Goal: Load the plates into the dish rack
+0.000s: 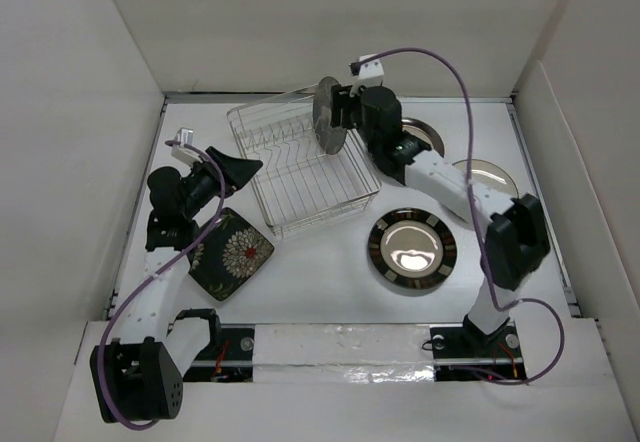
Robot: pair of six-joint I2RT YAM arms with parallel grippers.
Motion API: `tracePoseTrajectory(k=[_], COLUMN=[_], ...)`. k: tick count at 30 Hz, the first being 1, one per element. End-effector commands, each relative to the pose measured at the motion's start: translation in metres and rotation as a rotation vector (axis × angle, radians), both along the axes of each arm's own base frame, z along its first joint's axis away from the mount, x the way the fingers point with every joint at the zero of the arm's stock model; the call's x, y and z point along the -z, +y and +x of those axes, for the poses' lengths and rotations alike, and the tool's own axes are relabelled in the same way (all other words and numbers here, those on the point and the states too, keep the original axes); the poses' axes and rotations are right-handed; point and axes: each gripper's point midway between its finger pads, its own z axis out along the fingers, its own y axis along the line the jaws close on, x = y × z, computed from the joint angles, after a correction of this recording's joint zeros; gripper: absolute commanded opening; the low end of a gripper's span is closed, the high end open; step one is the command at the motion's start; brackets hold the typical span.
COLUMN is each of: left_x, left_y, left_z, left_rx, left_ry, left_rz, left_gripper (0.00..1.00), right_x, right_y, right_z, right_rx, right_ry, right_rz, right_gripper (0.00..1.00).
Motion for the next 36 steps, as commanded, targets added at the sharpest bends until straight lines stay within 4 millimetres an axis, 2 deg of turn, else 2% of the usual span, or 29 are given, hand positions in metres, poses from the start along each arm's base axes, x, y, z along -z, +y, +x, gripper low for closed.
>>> tracePoseTrajectory(k=[1, 2, 3, 4, 5, 6, 7, 8, 9, 10, 11, 12, 13, 14, 15, 16, 17, 18, 19, 21, 22, 25, 26, 27, 30, 31, 32, 36], left_x=[-0.022, -0.023, -0.026, -0.030, -0.032, -0.031, -0.033, -0.034, -0.033, -0.035, -0.028, -0.032, -0.031, -0.033, -0.034, -0.037, -0.037, -0.038, -0.041, -0.040, -0.042, -0.038, -0.036, -0.031, -0.024, -0.024, -0.025, -0.021], left_y=[0.014, 0.015, 0.018, 0.020, 0.024, 0.031, 0.034, 0.035, 0.035, 0.034, 0.032, 0.030, 0.028, 0.026, 0.022, 0.019, 0.015, 0.012, 0.010, 0.004, 0.001, -0.004, -0.004, -0.010, -0.020, -0.027, -0.028, -0.035], left_z=[0.004, 0.003, 0.003, 0.001, 0.002, 0.005, 0.005, 0.005, 0.004, 0.002, 0.000, -0.001, -0.002, -0.002, -0.005, -0.007, -0.008, -0.011, -0.014, -0.018, -0.021, -0.030, -0.030, -0.032, -0.035, -0.039, -0.040, -0.043], left_rx=[-0.084, -0.090, -0.110, -0.127, -0.153, -0.198, -0.213, -0.222, -0.220, -0.216, -0.208, -0.196, -0.187, -0.175, -0.143, -0.121, -0.111, -0.098, -0.092, -0.070, -0.054, -0.037, -0.038, -0.016, 0.019, 0.045, 0.047, 0.045], left_ry=[-0.093, -0.098, -0.111, -0.129, -0.136, -0.133, -0.138, -0.139, -0.141, -0.151, -0.141, -0.161, -0.156, -0.158, -0.160, -0.165, -0.165, -0.169, -0.178, -0.179, -0.184, -0.197, -0.194, -0.187, -0.165, -0.180, -0.185, -0.180], left_rz=[0.067, 0.070, 0.076, 0.083, 0.092, 0.116, 0.125, 0.131, 0.132, 0.123, 0.112, 0.099, 0.083, 0.081, 0.080, 0.084, 0.085, 0.087, 0.091, 0.122, 0.130, 0.148, 0.153, 0.171, 0.217, 0.242, 0.251, 0.303], left_gripper=[0.51, 0.50, 0.51, 0.50, 0.49, 0.48, 0.46, 0.41, 0.38, 0.35, 0.28, 0.22, 0.17, 0.10, 0.06, 0.00, 0.00, 0.00, 0.00, 0.00, 0.00, 0.00, 0.00, 0.04, 0.20, 0.23, 0.28, 0.35], right_x=[-0.083, -0.082, -0.061, -0.057, -0.060, -0.036, -0.026, -0.026, -0.019, 0.007, 0.015, 0.011, 0.030, 0.036, 0.033, 0.048, 0.051, 0.054, 0.059, 0.067, 0.071, 0.097, 0.115, 0.124, 0.153, 0.165, 0.169, 0.184], right_y=[0.018, 0.023, 0.036, 0.043, 0.054, 0.061, 0.065, 0.068, 0.059, 0.048, 0.039, 0.008, -0.012, -0.031, -0.066, -0.084, -0.100, -0.112, -0.139, -0.163, -0.181, -0.187, -0.187, -0.185, -0.195, -0.196, -0.195, -0.198], right_z=[-0.064, -0.077, -0.095, -0.110, -0.134, -0.149, -0.160, -0.177, -0.177, -0.180, -0.182, -0.170, -0.166, -0.159, -0.143, -0.137, -0.130, -0.125, -0.113, -0.103, -0.096, -0.086, -0.082, -0.080, -0.073, -0.077, -0.077, -0.073], right_rx=[-0.171, -0.216, -0.311, -0.367, -0.438, -0.482, -0.502, -0.528, -0.484, -0.441, -0.405, -0.303, -0.246, -0.196, -0.113, -0.066, -0.038, -0.009, 0.072, 0.154, 0.209, 0.238, 0.254, 0.270, 0.391, 0.411, 0.415, 0.457], right_ry=[-0.136, -0.134, -0.102, -0.093, -0.091, -0.040, -0.016, -0.011, 0.012, 0.064, 0.084, 0.087, 0.123, 0.140, 0.143, 0.184, 0.182, 0.194, 0.190, 0.190, 0.185, 0.251, 0.299, 0.331, 0.388, 0.405, 0.411, 0.422], right_rz=[0.200, 0.215, 0.219, 0.225, 0.233, 0.206, 0.200, 0.209, 0.233, 0.227, 0.243, 0.291, 0.293, 0.318, 0.388, 0.433, 0.437, 0.471, 0.489, 0.542, 0.569, 0.670, 0.682, 0.723, 0.813, 0.835, 0.867, 0.983], right_gripper=[0.64, 0.54, 0.40, 0.21, 0.15, 0.09, 0.01, 0.00, 0.00, 0.00, 0.00, 0.00, 0.00, 0.00, 0.00, 0.00, 0.03, 0.08, 0.25, 0.46, 0.62, 0.64, 0.64, 0.64, 0.62, 0.61, 0.61, 0.59])
